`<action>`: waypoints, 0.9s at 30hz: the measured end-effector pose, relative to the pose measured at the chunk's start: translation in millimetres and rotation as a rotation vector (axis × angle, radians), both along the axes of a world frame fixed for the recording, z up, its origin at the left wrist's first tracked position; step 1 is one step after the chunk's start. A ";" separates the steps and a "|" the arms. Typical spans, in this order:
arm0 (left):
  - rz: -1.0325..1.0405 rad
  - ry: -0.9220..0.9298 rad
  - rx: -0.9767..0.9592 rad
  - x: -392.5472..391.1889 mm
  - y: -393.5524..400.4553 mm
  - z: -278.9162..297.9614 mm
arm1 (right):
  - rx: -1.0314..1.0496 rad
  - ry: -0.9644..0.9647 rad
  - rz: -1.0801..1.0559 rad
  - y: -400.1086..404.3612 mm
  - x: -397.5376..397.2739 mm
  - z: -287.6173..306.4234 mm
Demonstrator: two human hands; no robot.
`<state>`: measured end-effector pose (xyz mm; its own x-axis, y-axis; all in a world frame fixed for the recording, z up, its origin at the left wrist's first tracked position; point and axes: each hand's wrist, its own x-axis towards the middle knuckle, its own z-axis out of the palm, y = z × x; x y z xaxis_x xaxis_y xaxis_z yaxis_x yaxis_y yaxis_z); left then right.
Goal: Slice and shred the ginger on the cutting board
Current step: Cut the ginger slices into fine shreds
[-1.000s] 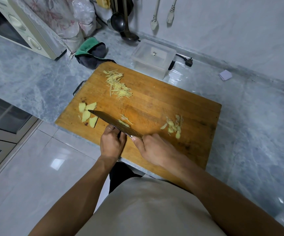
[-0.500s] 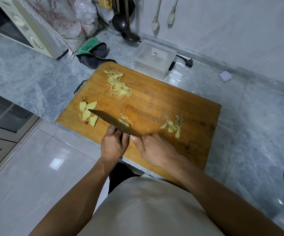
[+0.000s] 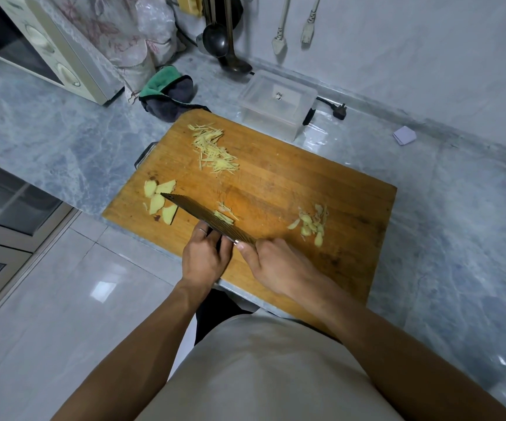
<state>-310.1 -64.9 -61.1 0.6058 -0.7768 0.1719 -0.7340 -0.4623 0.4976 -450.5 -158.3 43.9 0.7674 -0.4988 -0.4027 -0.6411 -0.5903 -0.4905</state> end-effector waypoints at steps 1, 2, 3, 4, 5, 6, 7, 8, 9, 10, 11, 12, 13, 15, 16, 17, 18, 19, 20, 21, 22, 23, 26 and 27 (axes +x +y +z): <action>0.005 0.002 0.005 0.0 0.3 -0.6 | -0.001 0.005 0.006 -0.1 -0.5 1.0; 0.007 0.002 0.009 0.0 0.5 -1.7 | 0.000 0.010 0.011 -0.3 -1.1 1.8; 0.007 0.004 0.012 -0.1 0.7 -2.7 | 0.004 0.015 0.014 -0.5 -1.6 2.8; 0.006 0.009 0.013 -0.3 0.7 -3.4 | 0.008 0.021 0.017 -0.6 -1.6 3.8; 0.005 0.013 0.012 -0.3 0.4 -3.6 | 0.012 0.027 0.016 -0.9 -1.1 4.7; 0.004 0.014 0.011 -0.4 0.3 -3.3 | 0.018 0.037 0.014 -1.1 -0.4 4.9; 0.004 0.008 0.010 -0.2 0.2 -3.0 | 0.023 0.046 0.011 -1.6 0.4 4.5; 0.003 0.003 0.012 0.2 0.0 -3.3 | 0.025 0.053 0.011 -2.0 1.3 3.8; 0.001 0.003 0.016 0.5 -0.1 -3.5 | 0.023 0.059 0.012 -2.1 1.9 2.9; -0.001 0.006 0.020 0.8 -0.2 -3.6 | 0.019 0.061 0.012 -2.3 2.2 2.0; -0.003 0.007 0.021 1.0 -0.2 -3.9 | 0.017 0.058 0.010 -2.3 2.1 0.6; -0.003 0.008 0.020 1.1 0.1 -4.0 | 0.017 0.053 0.008 -1.8 1.7 -1.3; 0.002 0.011 0.022 1.4 0.0 -3.6 | 0.017 0.047 0.007 -1.0 1.3 -3.4; 0.005 0.006 0.024 0.8 -0.3 -1.4 | 0.015 0.032 0.002 -0.1 0.0 -6.2; -0.001 -0.009 0.019 -0.1 -0.4 -0.3 | 0.017 0.022 -0.002 -0.1 -1.1 -7.1; -0.008 -0.030 0.009 -0.8 -0.5 0.1 | 0.019 0.013 -0.006 -0.2 -2.0 -7.2; -0.012 -0.042 0.003 -1.0 -0.8 0.1 | 0.020 0.006 -0.008 0.0 -2.5 -6.4; -0.012 -0.041 0.003 -0.8 -0.9 0.4 | 0.018 0.002 -0.008 0.3 -2.8 -5.3; -0.009 -0.031 0.004 -0.7 -0.8 0.7 | 0.016 0.001 -0.006 0.4 -2.9 -4.6; -0.009 -0.025 0.003 -0.9 -0.4 0.4 | 0.017 0.003 -0.004 0.4 -3.0 -4.1; -0.012 -0.028 -0.004 -1.5 0.3 0.4 | 0.019 0.006 -0.004 0.2 -3.2 -3.3; -0.015 -0.036 -0.014 -2.0 0.3 0.3 | 0.019 0.007 -0.004 0.0 -3.1 -2.5; -0.012 -0.035 -0.026 -1.9 -0.7 2.5 | 0.021 0.009 0.005 -1.1 -2.0 -0.6; -0.011 -0.038 -0.023 -1.9 -0.9 2.2 | 0.024 0.017 0.006 -1.4 -1.5 -0.6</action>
